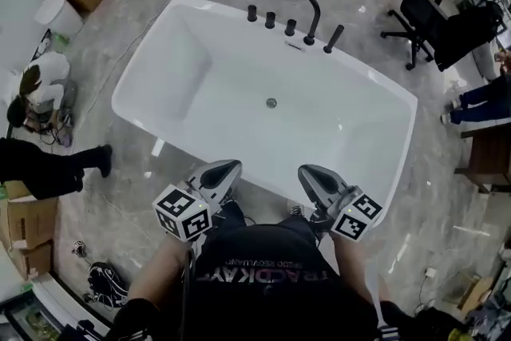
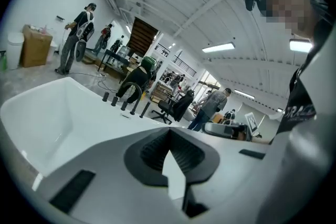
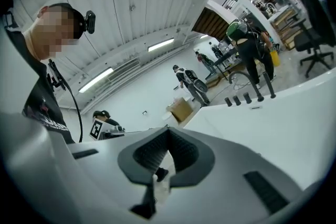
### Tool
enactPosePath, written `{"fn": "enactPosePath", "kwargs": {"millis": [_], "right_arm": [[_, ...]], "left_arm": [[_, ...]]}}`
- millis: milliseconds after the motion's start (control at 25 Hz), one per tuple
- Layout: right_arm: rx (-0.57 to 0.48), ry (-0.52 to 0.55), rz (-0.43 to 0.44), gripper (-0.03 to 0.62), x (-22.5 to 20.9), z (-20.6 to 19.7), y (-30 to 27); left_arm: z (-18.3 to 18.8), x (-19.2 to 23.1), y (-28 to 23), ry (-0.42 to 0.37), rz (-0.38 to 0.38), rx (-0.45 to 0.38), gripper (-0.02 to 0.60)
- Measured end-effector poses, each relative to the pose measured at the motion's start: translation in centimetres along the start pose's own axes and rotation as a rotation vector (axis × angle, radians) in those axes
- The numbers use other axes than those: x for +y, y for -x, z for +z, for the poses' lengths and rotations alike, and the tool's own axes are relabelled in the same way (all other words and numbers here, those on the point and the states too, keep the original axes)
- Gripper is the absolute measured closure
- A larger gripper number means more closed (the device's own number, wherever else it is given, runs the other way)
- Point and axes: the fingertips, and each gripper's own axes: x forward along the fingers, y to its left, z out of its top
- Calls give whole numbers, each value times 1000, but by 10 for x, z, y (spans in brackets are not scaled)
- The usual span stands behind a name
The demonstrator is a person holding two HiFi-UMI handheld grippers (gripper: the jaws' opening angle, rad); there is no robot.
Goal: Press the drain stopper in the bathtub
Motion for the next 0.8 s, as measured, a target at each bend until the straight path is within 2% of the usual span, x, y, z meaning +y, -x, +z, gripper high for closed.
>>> {"fn": "enactPosePath", "kwargs": {"millis": [160,320,600,800], "right_arm": [[-12,-1,-86,583,-4,-5,-14],[4,-19,-157,583,-19,-11,-19],[80,32,-202,583,-62,-14,-37],[149,58,-186,584,-104,-22,-46]], "left_arm": [[4,23,-1,-4,-58,41,575],[0,44,-5,16,-70,78,575],[-20,85,-10,60,-5,122,575],[-43,101,-21,2,67,169,575]]}}
